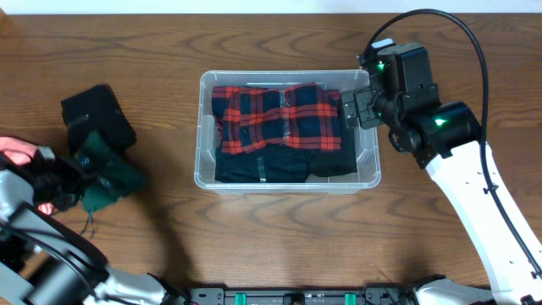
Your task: Pack container
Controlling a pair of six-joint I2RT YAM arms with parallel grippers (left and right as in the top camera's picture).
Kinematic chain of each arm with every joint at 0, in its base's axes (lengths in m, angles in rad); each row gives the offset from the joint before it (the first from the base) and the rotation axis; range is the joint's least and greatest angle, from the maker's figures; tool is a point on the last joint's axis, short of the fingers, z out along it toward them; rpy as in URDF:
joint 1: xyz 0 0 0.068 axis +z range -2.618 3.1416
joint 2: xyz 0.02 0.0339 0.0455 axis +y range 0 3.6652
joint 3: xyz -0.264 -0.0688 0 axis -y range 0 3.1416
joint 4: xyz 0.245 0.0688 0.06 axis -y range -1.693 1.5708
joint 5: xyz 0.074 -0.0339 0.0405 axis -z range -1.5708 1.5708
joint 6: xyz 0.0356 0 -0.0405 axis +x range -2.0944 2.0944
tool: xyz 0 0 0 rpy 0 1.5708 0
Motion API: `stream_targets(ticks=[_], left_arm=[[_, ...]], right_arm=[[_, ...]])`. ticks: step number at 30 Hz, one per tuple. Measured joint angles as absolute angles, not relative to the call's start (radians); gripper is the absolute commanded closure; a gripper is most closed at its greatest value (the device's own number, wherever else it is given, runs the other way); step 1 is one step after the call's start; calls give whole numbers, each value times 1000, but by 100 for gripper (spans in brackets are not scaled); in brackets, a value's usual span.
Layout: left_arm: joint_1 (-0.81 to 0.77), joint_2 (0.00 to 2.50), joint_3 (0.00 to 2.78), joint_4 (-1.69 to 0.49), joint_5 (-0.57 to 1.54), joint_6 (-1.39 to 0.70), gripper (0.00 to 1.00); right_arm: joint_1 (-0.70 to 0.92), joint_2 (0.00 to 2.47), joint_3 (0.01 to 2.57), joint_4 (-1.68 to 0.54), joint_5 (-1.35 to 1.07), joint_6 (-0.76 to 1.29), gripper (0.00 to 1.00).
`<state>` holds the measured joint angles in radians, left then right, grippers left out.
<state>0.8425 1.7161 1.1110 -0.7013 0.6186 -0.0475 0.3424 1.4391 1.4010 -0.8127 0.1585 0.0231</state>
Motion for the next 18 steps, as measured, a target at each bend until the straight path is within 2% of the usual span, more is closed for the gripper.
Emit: stream_targets(ticks=[4, 8, 18], left_arm=[[707, 1542, 1111, -698, 660, -48, 94], [505, 1382, 1111, -692, 686, -47, 94], [-105, 1136, 1111, -535, 573, -62, 94]], right_arm=[[282, 1439, 1401, -820, 172, 72, 1], [179, 1439, 1401, -853, 182, 117, 1], [14, 1439, 1401, -902, 192, 147, 1]])
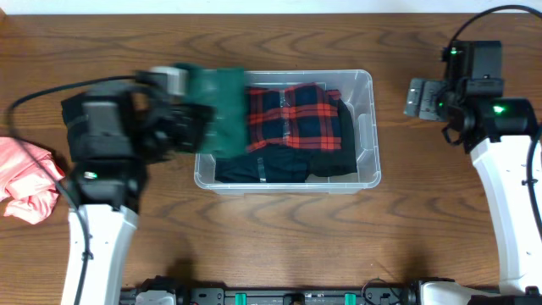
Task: Pack container
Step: 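Drop the green bundle into the bin's right side with the left gripper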
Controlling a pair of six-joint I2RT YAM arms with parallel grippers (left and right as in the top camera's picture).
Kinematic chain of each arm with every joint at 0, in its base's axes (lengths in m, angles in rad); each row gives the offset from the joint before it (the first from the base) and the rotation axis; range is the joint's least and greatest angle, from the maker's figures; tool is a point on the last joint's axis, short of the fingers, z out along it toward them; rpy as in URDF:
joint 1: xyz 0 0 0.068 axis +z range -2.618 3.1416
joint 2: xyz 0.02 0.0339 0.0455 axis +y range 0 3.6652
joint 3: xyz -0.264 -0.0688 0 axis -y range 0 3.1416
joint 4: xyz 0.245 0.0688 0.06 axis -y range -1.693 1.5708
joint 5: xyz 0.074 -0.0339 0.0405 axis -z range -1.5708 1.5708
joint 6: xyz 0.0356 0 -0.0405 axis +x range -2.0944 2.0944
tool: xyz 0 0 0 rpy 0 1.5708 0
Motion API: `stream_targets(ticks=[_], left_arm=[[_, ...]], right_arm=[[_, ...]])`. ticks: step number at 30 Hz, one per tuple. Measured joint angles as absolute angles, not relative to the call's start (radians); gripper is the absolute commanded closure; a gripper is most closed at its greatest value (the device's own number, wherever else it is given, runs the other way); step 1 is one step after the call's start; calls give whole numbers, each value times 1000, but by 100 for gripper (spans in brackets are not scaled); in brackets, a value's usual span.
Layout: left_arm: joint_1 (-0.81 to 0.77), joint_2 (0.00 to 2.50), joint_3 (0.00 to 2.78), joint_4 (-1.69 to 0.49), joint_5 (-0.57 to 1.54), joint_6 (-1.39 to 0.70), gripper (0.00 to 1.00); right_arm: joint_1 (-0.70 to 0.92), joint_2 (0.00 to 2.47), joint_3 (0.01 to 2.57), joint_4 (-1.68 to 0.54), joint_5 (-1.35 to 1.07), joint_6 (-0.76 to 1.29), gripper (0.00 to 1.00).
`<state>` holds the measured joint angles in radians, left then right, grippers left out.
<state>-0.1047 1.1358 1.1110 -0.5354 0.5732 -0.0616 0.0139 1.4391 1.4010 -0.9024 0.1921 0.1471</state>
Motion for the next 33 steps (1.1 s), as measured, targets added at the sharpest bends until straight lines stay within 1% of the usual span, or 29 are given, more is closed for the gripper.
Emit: stream_targets(ticks=[1, 2, 3, 7, 11, 15, 18, 26, 27, 28, 29, 30, 31, 32, 33], left_arm=[[-152, 1137, 1111, -513, 565, -72, 94], [-242, 1151, 1111, -467, 538, -95, 94], [-266, 1158, 1111, -451, 535, -103, 94], [-468, 1271, 1111, -268, 463, -214, 94], [-586, 1427, 1111, -124, 406, -366, 94], [-630, 1553, 1110, -108, 358, -564, 94], [-641, 1612, 1110, -109, 337, -654, 94], [-683, 1698, 1110, -113, 318, -737, 94], [-693, 1705, 1110, -113, 316, -739, 92], [-702, 1710, 1110, -114, 315, -741, 77], [-710, 1712, 1110, -115, 315, -739, 50], [-715, 1713, 1110, -117, 315, -731, 24], [-716, 1713, 1110, -117, 315, -728, 5], [-714, 1712, 1110, -117, 315, -724, 2], [-707, 1708, 1110, -119, 315, -712, 2]], right_arm=[[5, 1439, 1401, -903, 193, 149, 1], [-5, 1439, 1401, -904, 193, 149, 1], [-7, 1439, 1401, -905, 194, 150, 1], [-9, 1439, 1400, -909, 192, 150, 1], [-9, 1439, 1399, -923, 192, 150, 1], [-9, 1439, 1399, -924, 192, 150, 1], [-9, 1439, 1399, -924, 192, 150, 1], [-9, 1439, 1399, -924, 192, 150, 1], [-9, 1439, 1399, -924, 192, 150, 1], [-9, 1439, 1399, -924, 192, 150, 1], [-9, 1439, 1399, -924, 192, 150, 1], [-9, 1439, 1399, -924, 192, 150, 1], [-9, 1439, 1399, -924, 192, 150, 1], [-9, 1439, 1399, -925, 192, 150, 1], [-9, 1439, 1399, -924, 192, 150, 1]])
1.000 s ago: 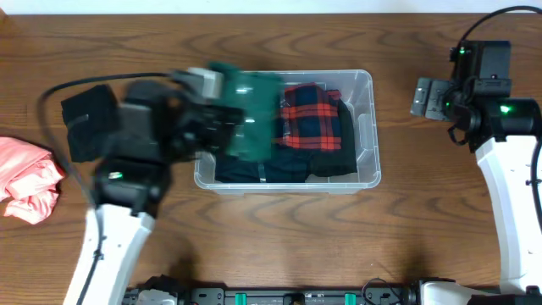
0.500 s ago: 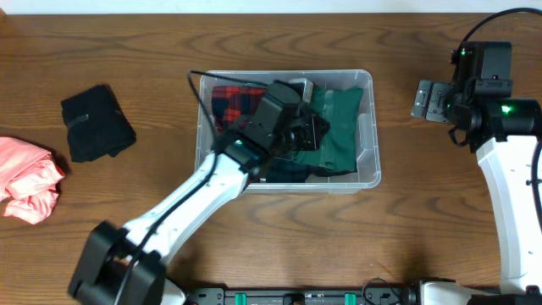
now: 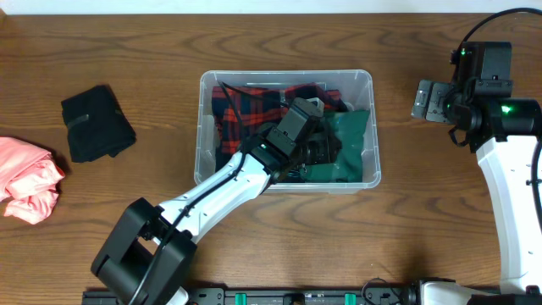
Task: Pack container
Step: 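Drop the green bundle into the bin's right side with the left gripper, then reach the left gripper to the pink garment and grasp it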
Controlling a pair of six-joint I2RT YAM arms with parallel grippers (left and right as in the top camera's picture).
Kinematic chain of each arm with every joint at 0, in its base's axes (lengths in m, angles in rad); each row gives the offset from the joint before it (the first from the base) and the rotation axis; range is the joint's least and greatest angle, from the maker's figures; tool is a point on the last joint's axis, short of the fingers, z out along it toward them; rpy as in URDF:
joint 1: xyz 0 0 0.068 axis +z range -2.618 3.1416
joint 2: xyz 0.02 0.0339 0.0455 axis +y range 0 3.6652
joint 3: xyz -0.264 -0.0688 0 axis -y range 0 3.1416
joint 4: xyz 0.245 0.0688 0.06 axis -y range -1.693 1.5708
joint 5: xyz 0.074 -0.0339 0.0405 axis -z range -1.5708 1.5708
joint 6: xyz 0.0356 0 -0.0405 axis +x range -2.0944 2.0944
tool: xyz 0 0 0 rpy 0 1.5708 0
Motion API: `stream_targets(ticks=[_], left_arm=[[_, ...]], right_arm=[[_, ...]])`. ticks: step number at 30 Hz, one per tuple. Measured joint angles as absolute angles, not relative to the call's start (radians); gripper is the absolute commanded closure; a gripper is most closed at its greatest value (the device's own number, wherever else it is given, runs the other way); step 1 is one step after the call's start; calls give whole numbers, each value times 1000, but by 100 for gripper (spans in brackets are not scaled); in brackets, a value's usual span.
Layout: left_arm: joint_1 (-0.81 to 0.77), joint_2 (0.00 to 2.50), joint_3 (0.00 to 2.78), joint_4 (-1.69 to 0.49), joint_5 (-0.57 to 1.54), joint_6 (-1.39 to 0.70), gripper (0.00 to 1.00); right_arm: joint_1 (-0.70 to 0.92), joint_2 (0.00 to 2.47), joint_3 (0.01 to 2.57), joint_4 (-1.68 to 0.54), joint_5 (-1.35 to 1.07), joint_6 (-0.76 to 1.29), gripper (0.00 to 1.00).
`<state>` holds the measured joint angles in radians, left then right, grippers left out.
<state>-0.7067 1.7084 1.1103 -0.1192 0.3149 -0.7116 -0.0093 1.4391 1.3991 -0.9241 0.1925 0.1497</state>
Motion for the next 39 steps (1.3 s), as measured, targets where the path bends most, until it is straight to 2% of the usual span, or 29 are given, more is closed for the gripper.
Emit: stream_targets(ticks=[4, 8, 13, 16, 18, 23, 30, 39], left_arm=[[-642, 1653, 1110, -186, 297, -651, 2], [-509, 1473, 1110, -324, 191, -549, 2], [-235, 1237, 1113, -472, 72, -466, 2], [16, 1177, 1113, -546, 35, -445, 2], [185, 1187, 1113, -569, 26, -424, 2], [470, 1321, 1113, -530, 80, -336, 2], [699, 1584, 1113, -428, 231, -233, 2], [917, 1629, 1112, -215, 270, -208, 2]], right_arm=[[-9, 1439, 1399, -924, 192, 150, 1], [-9, 1439, 1399, -925, 192, 150, 1], [-9, 1439, 1398, -924, 192, 150, 1], [-9, 1439, 1398, -924, 192, 150, 1], [-9, 1439, 1398, -925, 192, 150, 1], [-9, 1439, 1398, -924, 192, 150, 1], [-9, 1439, 1398, -926, 187, 149, 1], [-9, 1460, 1353, -918, 183, 149, 1]])
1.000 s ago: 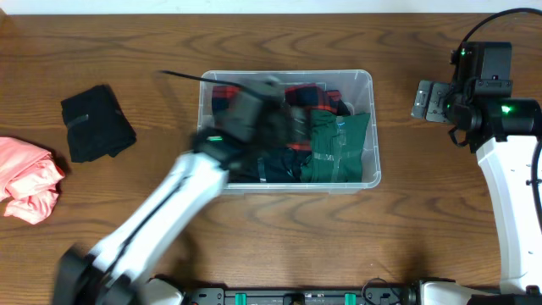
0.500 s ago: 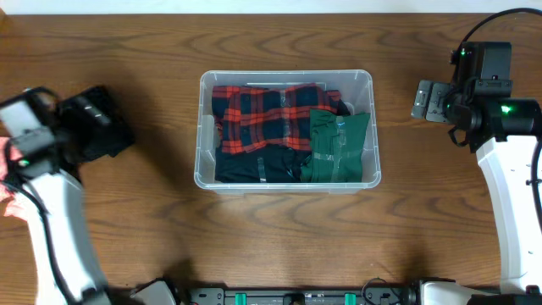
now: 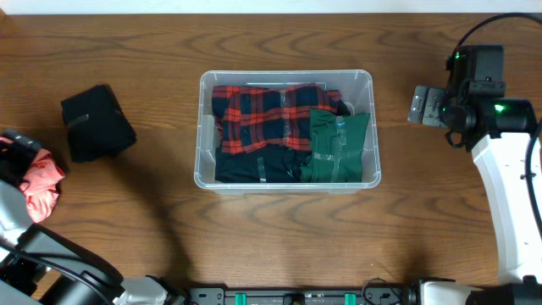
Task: Pack container
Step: 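Reach the left gripper to the pink garment and grasp it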
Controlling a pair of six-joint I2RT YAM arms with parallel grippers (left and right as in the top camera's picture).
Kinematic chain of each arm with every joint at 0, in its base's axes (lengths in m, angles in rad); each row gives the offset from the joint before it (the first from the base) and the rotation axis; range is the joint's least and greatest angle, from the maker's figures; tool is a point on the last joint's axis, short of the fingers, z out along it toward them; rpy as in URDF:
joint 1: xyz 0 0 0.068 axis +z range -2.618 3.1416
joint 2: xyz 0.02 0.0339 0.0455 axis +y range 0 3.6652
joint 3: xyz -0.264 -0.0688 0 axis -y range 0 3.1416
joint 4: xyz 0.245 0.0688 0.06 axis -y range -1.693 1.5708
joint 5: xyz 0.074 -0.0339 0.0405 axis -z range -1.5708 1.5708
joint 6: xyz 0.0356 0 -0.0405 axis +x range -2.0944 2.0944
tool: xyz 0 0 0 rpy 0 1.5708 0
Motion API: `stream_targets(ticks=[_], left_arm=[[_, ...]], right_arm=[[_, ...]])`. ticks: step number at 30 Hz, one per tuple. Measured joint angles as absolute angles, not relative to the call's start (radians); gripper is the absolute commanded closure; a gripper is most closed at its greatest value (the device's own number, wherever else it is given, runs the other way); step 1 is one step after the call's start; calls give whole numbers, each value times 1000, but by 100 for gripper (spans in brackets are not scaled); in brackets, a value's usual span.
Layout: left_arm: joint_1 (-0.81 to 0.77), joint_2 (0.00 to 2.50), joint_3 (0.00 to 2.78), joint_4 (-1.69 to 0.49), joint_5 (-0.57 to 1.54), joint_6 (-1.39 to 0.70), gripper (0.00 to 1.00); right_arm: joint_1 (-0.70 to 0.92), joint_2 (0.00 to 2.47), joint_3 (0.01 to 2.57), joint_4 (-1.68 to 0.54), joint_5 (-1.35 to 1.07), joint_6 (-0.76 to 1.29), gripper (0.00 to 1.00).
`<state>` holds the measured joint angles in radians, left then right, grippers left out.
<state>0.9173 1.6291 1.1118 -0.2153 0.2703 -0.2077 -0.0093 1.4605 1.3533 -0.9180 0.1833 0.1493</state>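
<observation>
A clear plastic container (image 3: 286,74) stands mid-table. Inside lie a red plaid garment (image 3: 271,114), a dark garment (image 3: 254,165) under it, and a green garment (image 3: 336,148) at the right end. A folded black garment (image 3: 97,125) rests on the table to the left. At the far left edge my left gripper (image 3: 20,146) sits on top of a pink garment (image 3: 40,185); its fingers are hard to make out. My right gripper (image 3: 422,106) hovers open to the right of the container, holding nothing.
Bare wooden table (image 3: 279,237) lies in front of and behind the container. The right arm's white link (image 3: 504,203) runs down the right side. The left arm's base (image 3: 51,271) shows at the bottom left.
My left arm has left the container, leaving the green garment lying flat at its right end, and is now at the far left on the pink garment. The right arm has barely moved.
First my left gripper was on the green garment at the left while the right gripper held the container's right rim. Then the green garment was over the container and the right gripper was clear. Then it lay inside, and now the left gripper is at the pink garment.
</observation>
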Motion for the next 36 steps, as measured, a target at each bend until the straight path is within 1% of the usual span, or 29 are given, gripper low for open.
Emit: stream_targets(ticks=[5, 10, 15, 22, 23, 24, 25, 27, 28, 30, 31, 36], left_arm=[[977, 1650, 1112, -144, 275, -206, 2], [1008, 1773, 1112, -109, 278, -205, 2], [1019, 1878, 1112, -54, 279, -205, 2], [1019, 1941, 1112, 8, 279, -205, 2], [1019, 1952, 1112, 8, 278, -205, 0], [1019, 1966, 1112, 7, 279, -205, 4], [1019, 1977, 1113, 11, 278, -203, 15], [1019, 1985, 1121, 5, 282, -202, 41], [1020, 1990, 1124, -1, 293, -206, 60], [1023, 1994, 1125, -1, 320, -207, 87], [1023, 1996, 1124, -3, 340, -209, 94], [1024, 1988, 1124, -15, 446, -262, 94]], right_arm=[[-9, 1473, 1324, -904, 183, 148, 1], [-9, 1474, 1324, -893, 183, 133, 1], [-9, 1474, 1324, -896, 182, 112, 1], [-9, 1474, 1324, -900, 181, 102, 1], [-9, 1474, 1324, -903, 180, 102, 1], [-9, 1474, 1324, -904, 180, 102, 1], [-9, 1474, 1324, -905, 180, 102, 1], [-9, 1474, 1324, -908, 180, 101, 1], [-9, 1474, 1324, -908, 180, 101, 1], [-9, 1474, 1324, -910, 180, 101, 1], [-9, 1474, 1324, -913, 180, 101, 1], [-9, 1474, 1324, -919, 180, 101, 1]])
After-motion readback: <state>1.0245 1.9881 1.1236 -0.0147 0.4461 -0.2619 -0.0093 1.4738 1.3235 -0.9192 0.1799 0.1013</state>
